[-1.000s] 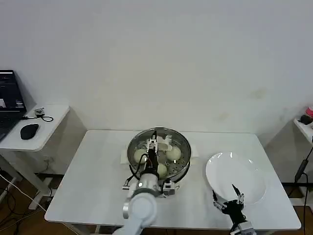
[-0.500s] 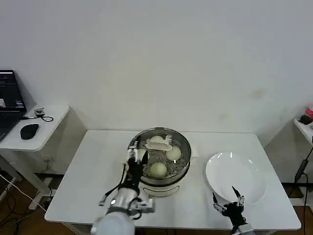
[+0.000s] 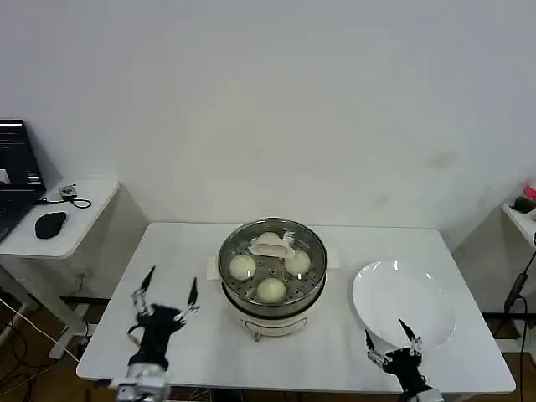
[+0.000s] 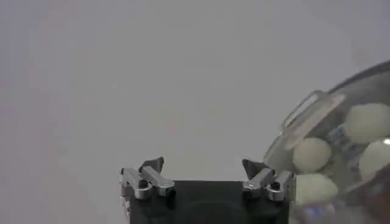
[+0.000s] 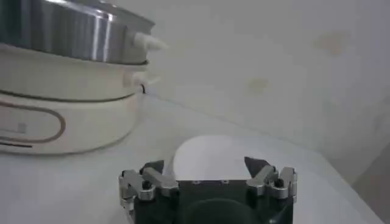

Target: Take steamed baozi put them in steamer then cover it.

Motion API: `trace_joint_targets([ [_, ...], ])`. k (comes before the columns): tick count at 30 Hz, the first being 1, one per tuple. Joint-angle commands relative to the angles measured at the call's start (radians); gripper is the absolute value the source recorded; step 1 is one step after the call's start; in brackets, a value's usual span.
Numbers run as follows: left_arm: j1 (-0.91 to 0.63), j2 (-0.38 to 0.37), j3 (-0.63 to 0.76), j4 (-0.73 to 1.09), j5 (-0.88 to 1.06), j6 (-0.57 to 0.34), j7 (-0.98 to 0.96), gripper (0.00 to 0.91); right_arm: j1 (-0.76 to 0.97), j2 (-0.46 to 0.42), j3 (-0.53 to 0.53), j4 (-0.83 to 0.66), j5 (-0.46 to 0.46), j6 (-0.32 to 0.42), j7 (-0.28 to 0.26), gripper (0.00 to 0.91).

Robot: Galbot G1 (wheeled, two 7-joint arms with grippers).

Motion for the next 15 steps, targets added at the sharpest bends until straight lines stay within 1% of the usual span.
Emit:
trace_joint_targets([
  [1,0.233,-0.022,-0.135,0.087,-0.531,-0.236,-0.093,0.907,-0.103,-0.071,0.009,0.107,0.159,-0.038,-0.019,0.907],
  [5,0.245,-0.047,-0.112,0.071,-0.495,-0.228,-0.061,0.907,-0.12,-0.083,0.006,0.129,0.21,-0.052,-0.021,0.907],
  [10,0.232,-0.032,-0.108,0.109,-0.464,-0.214,-0.012,0.907,-0.14,-0.076,-0.021,0.169,0.195,-0.053,-0.013,0.907],
  [15,0.219,-0.038,-0.11,0.124,-0.418,-0.216,-0.001,0.907,-0.137,-0.069,-0.032,0.176,0.177,-0.063,-0.008,0.907],
])
